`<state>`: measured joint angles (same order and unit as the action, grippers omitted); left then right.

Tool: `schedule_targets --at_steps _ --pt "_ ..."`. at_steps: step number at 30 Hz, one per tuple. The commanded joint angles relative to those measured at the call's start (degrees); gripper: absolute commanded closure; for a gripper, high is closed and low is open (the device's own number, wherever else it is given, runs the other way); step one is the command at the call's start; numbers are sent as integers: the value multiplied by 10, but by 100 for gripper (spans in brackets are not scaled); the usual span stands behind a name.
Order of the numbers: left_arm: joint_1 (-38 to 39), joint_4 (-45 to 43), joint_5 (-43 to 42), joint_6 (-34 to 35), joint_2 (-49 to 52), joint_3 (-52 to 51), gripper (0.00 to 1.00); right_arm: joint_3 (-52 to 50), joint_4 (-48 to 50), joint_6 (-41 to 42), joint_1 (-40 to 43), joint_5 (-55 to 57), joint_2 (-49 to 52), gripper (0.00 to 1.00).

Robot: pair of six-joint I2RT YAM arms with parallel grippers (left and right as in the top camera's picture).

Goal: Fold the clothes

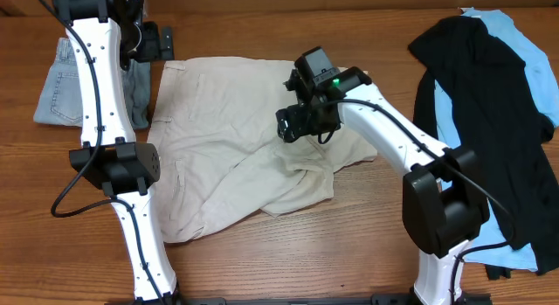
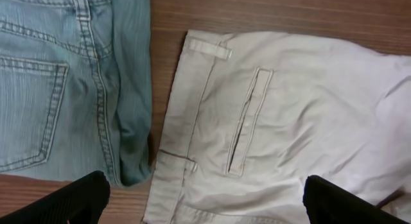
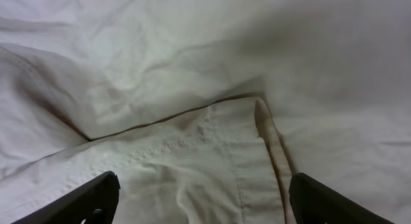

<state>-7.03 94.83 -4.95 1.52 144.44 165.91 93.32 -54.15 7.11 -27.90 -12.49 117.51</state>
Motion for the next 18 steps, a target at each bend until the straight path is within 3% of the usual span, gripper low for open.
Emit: schedule_targets --at_steps 1,10,12,18 --pt "-1 -5 -11 -7 -5 11 0 3 2 8 -1 15 32 12" --pt "4 -8 -11 -7 -5 11 0 3 20 3 -1 -1 49 29" --pt "5 -7 -11 -7 -5 11 0 7 20 33 -1 -12 49 20" --pt "7 -8 -11 -7 -5 11 0 21 19 202 -4 -12 49 24"
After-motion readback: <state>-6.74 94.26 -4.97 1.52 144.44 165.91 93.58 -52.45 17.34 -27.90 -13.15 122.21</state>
